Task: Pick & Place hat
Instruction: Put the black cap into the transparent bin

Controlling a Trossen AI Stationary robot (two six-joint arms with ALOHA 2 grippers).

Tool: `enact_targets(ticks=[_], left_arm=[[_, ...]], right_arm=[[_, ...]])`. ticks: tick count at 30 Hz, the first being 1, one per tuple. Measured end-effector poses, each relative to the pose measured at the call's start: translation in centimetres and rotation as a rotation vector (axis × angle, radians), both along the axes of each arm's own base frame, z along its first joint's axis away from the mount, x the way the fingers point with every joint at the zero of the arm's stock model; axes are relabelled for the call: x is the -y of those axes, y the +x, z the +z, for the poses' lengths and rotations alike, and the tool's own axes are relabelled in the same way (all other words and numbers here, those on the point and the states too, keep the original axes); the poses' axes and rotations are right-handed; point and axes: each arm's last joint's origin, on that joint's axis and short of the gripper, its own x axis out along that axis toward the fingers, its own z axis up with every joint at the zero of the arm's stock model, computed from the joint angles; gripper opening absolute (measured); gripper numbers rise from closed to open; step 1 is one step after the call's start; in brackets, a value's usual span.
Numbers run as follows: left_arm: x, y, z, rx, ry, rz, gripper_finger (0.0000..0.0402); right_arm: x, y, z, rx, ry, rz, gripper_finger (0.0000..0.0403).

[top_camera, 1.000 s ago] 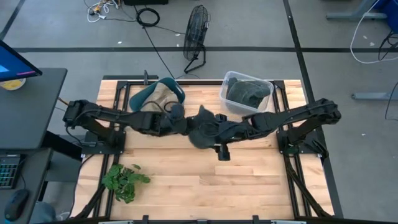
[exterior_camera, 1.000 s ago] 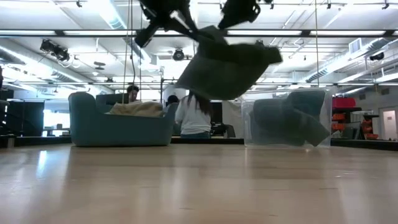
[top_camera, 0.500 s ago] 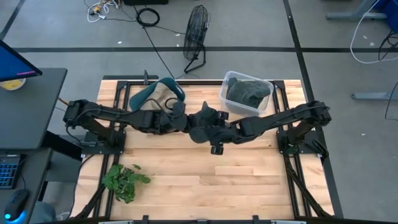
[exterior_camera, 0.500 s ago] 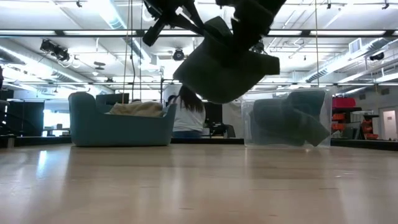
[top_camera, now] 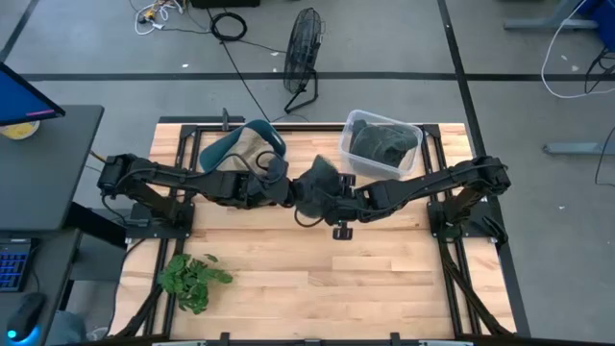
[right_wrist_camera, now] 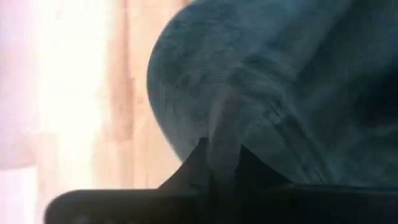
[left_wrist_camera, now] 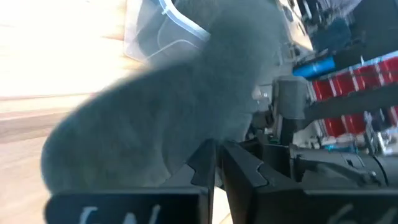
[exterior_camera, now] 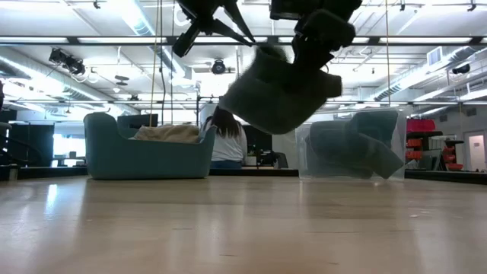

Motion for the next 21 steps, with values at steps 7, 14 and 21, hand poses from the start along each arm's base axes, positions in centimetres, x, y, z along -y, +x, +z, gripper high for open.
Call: enact_targets(ticks=[7,14,21], left_arm=[[0.0,-0.1,-0.2,-0.046,0.029,-0.041,0.0078],[0.1,-0.1,-0.3,-0.051,0.032,-0.044,0.0127],[0.1,-0.1,-0.3,-0.051,0.032,-0.043,0.0135]], right_arm=[[-0.6,-0.2,-0.1,-0.014,0.09,0.017,0.0041],[-0.4,-2.1,0.7,-0.097,0.093,-0.018,0.0013],[2.4,-7.4,5.3,-0.067,-0.005,-0.229,0.0014]])
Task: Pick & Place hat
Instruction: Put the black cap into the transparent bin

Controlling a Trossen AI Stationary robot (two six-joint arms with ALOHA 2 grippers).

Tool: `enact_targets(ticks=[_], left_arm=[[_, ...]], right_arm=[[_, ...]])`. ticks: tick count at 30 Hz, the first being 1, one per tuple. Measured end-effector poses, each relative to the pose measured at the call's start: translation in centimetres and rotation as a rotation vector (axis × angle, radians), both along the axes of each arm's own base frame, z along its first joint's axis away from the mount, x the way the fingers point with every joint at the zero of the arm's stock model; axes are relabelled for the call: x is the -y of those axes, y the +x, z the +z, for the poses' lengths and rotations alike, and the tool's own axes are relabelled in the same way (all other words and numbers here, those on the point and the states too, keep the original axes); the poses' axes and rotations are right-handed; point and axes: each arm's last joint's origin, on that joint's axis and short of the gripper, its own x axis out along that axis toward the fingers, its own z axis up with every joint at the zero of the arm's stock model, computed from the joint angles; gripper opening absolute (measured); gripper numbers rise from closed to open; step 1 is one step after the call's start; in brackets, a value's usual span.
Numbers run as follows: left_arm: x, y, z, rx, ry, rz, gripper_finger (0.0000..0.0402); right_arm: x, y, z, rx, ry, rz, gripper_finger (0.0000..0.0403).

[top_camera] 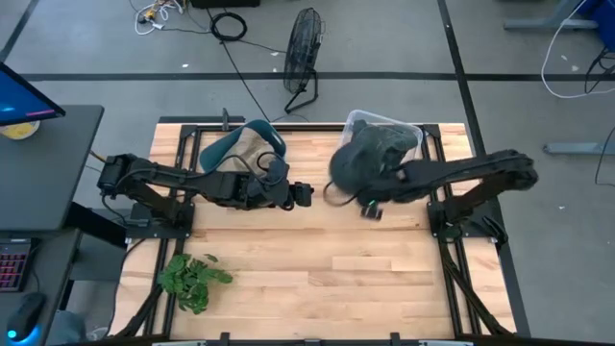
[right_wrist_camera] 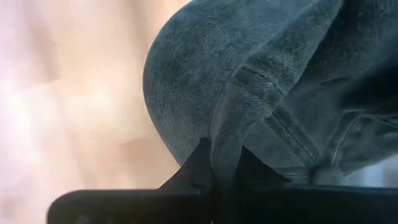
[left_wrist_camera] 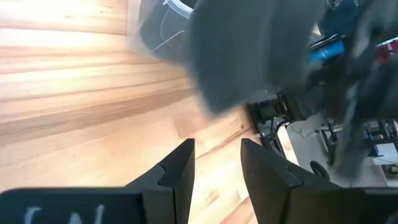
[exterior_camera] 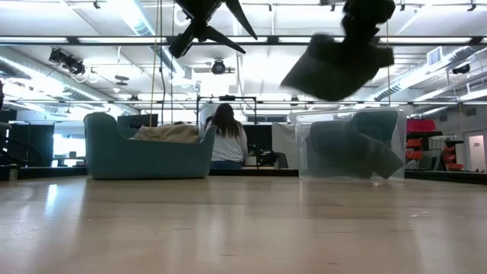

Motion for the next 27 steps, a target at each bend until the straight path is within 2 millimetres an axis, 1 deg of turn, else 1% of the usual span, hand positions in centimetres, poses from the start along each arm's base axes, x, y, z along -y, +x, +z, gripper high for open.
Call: enact_targets(ticks=[5,8,11,15,17,18,20,24,27], left_arm=[[0.0,0.0,0.0,0.001,-0.001,0.001,0.0135],[0.0,0.0,0.0,0.0,-0.001,0.001,0.0135],[0.0,0.0,0.0,0.001,-0.001,0.002,0.0135],[0.0,0.0,0.0,0.002,-0.002,0.003,0.0135],[0.0,0.0,0.0,0.002,-0.002,0.003,0.0135],[0.0,0.0,0.0,0.002,-0.002,0.003,0.0135],[0.0,0.0,0.0,0.002,-0.002,0.003,0.0135],[0.0,0.0,0.0,0.002,-0.002,0.003,0.0135],[0.0,0.0,0.0,0.001,-0.001,0.002,0.0135]], right_arm=[[2.9,-4.2,3.8,0.112,-0.159,-0.125,0.0014],[4.7,-6.3,5.3,0.16,-0.234,-0.207,0.0014],[6.3,-7.6,5.9,0.172,-0.251,-0.28,0.0014],[8.1,-8.2,5.9,0.134,-0.239,-0.331,0.0014],[8.8,-7.9,5.2,0.1,-0.221,-0.317,0.0014],[9.1,-7.7,4.5,0.079,-0.202,-0.298,0.0014],[9.6,-7.2,2.7,0.037,-0.172,-0.257,0.0014],[10.3,-6.7,-1.1,-0.043,-0.19,-0.175,0.0014],[10.8,-6.4,-3.4,-0.051,-0.186,-0.136,0.0014]])
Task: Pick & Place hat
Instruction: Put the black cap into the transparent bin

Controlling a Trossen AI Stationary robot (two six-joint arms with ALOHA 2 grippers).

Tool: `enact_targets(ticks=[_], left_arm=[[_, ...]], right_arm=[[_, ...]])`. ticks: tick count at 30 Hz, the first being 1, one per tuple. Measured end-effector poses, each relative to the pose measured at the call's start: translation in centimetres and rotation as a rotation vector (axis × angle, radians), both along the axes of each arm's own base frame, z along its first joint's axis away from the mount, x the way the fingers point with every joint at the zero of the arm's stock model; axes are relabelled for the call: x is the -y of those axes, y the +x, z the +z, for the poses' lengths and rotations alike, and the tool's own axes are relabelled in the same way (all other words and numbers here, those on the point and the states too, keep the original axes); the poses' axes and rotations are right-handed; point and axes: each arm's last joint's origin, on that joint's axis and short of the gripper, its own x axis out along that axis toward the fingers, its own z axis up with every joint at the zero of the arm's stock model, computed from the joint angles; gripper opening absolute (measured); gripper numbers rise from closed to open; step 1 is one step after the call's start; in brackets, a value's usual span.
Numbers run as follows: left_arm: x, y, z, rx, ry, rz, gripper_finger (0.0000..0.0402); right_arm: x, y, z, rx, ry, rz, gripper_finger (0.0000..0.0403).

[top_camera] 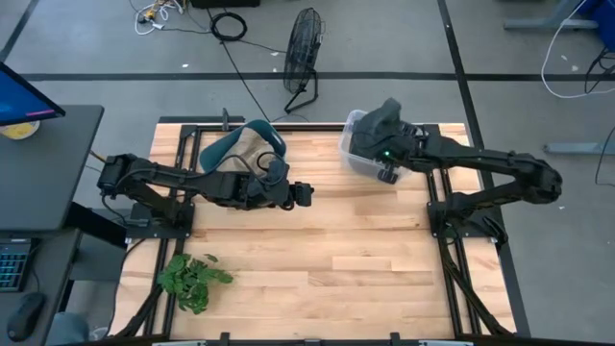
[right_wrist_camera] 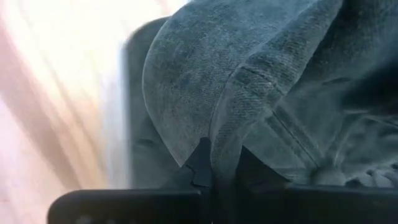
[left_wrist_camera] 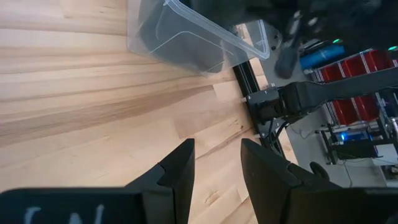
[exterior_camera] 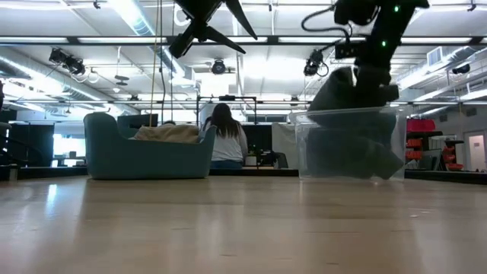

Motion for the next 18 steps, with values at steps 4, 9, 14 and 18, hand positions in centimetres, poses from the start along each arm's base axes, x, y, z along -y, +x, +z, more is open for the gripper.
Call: enact_targets(ticks=[4,9,14,18], left_arm=[[0.0,0.0,0.0,-0.001,0.001,0.0,0.0135],[0.0,0.0,0.0,-0.001,0.001,0.0,0.0135],[0.0,0.0,0.0,-0.015,0.033,-0.019,0.0135],[0.0,0.0,0.0,-0.017,0.037,-0.023,0.0135]], right_arm=[[0.5,-0.1,-2.3,0.018,0.07,0.027,0.0014],[0.8,-0.6,-3.8,-0.016,0.146,0.118,0.0015],[1.6,-0.9,-3.9,0.0,0.166,0.092,0.0024],[2.3,-1.0,-3.9,0.056,0.172,0.036,0.0047]])
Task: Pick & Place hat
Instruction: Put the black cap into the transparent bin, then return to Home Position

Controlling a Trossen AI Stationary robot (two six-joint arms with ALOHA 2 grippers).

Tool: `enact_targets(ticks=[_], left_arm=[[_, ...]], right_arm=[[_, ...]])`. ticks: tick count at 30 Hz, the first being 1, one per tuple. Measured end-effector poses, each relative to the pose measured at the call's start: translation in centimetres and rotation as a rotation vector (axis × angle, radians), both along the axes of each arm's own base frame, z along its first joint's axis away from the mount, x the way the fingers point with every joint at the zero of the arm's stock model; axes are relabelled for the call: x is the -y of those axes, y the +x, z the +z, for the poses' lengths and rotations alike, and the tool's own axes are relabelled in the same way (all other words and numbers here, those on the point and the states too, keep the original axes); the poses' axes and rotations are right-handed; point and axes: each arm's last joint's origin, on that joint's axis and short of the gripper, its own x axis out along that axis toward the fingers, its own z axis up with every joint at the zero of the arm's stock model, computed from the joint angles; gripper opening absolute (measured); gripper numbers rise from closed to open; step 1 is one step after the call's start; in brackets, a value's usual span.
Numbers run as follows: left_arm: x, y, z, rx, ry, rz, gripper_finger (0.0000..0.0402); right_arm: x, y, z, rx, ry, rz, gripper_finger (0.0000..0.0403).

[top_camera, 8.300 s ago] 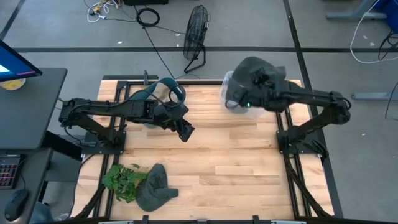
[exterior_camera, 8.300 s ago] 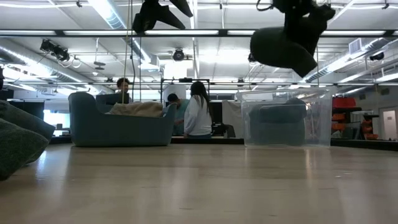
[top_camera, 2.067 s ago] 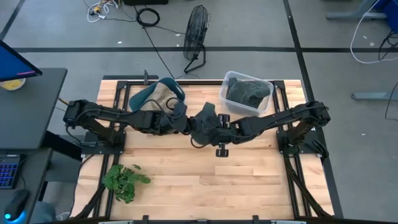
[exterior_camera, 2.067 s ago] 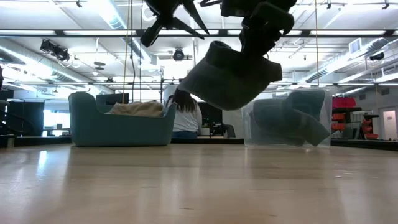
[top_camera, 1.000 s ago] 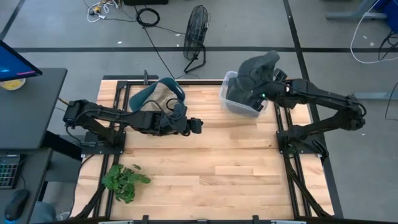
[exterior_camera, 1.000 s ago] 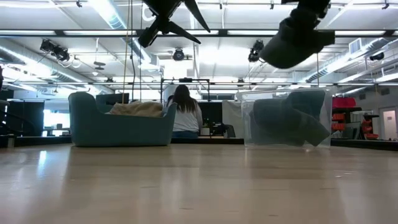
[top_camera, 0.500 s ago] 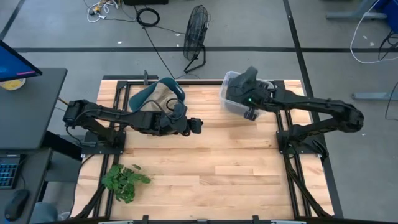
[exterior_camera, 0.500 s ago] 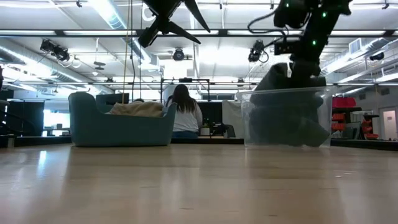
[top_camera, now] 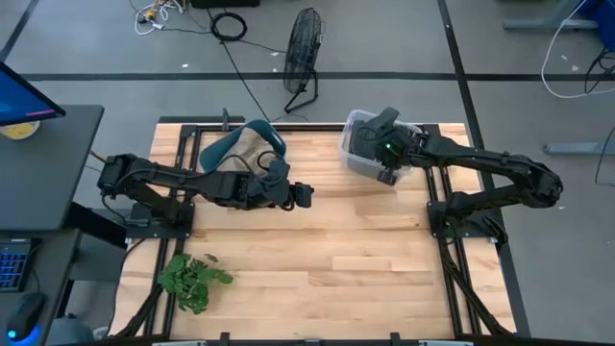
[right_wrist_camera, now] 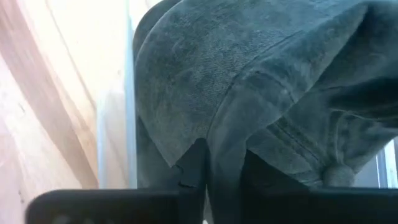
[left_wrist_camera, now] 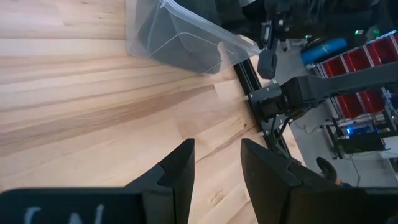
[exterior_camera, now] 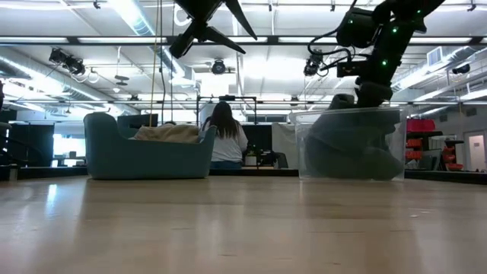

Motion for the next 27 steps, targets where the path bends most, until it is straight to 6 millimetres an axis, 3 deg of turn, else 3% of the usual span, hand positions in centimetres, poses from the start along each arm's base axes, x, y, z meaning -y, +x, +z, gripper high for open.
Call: enact_targets(ticks=[8,13,20,27], left_arm=[[0.0,0.0,0.1,0.006,-0.005,0.002,0.0135],[-0.1,-0.6,0.9,0.004,0.057,-0.038,0.0135],[-0.3,-2.4,3.5,0.026,0.206,-0.123,0.0135],[-0.5,-5.6,7.0,0.058,0.407,-0.213,0.0135]], right_arm=[[0.4,-0.4,-0.1,0.045,0.108,-0.031,0.0129],[-0.1,-0.8,1.6,0.03,0.213,-0.047,0.0172],[-0.1,-0.8,7.0,0.074,0.062,-0.03,0.0206],[-1.3,-1.5,13.8,0.315,0.208,0.004,0.021]])
